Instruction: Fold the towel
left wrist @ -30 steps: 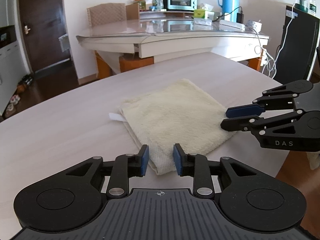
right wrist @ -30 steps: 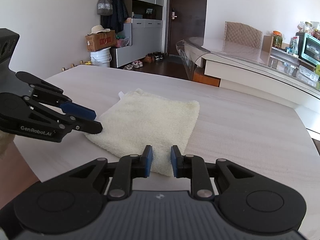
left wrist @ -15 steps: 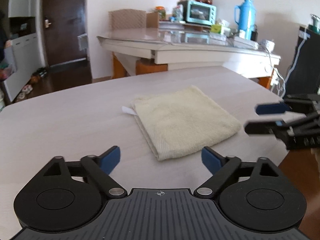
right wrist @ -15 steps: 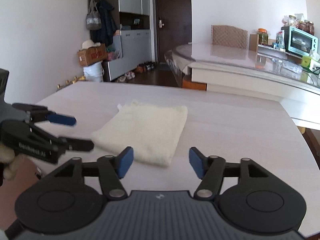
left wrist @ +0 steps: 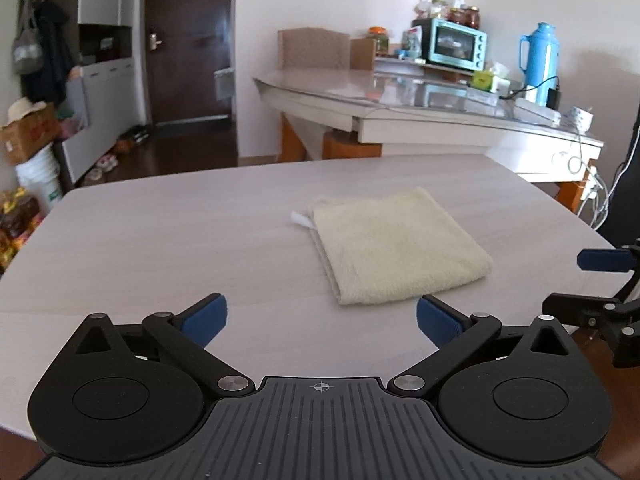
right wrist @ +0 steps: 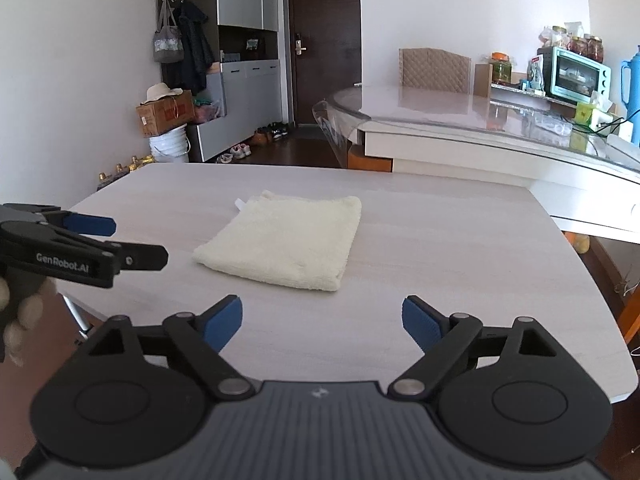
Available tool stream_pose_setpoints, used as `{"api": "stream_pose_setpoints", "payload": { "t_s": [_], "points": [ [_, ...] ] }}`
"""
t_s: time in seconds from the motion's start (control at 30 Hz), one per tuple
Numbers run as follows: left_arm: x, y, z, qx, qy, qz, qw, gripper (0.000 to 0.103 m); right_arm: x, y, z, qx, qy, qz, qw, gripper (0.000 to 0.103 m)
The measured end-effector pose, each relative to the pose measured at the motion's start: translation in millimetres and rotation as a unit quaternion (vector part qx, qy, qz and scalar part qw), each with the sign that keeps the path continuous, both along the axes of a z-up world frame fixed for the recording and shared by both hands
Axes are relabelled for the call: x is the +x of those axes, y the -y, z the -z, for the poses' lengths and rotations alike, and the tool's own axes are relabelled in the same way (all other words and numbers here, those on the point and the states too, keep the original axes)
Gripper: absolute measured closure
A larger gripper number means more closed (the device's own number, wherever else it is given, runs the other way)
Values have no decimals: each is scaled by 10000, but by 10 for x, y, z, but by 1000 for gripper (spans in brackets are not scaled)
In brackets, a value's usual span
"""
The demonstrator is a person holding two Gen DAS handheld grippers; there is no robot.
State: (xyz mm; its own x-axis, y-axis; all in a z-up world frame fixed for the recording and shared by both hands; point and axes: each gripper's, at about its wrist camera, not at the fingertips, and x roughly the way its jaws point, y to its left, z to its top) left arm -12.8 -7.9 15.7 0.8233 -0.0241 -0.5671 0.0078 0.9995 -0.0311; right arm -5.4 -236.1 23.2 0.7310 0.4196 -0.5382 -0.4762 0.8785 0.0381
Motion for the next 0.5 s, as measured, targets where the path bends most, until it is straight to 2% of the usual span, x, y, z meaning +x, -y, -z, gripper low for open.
{"api": "stream_pose_setpoints", "payload": {
  "t_s": [0.1, 0.23, 0.33, 0.5],
  "points": [
    [-76, -10, -34, -194, 40, -12, 9998, 0, -81, 10, -32, 3, 48, 14, 10000, 14],
    [-179, 27, -65, -102, 141, -10, 9998, 0, -206, 30, -72, 14, 124, 60, 9999, 14],
    [-188, 41, -70, -87, 7, 9, 10000, 0, -269, 39, -87, 21, 158, 69, 9998, 14],
    [-235, 40, -99, -360, 71, 185, 9992, 0, -325, 13, -87, -23, 182, 40, 9998, 14]
  ]
}}
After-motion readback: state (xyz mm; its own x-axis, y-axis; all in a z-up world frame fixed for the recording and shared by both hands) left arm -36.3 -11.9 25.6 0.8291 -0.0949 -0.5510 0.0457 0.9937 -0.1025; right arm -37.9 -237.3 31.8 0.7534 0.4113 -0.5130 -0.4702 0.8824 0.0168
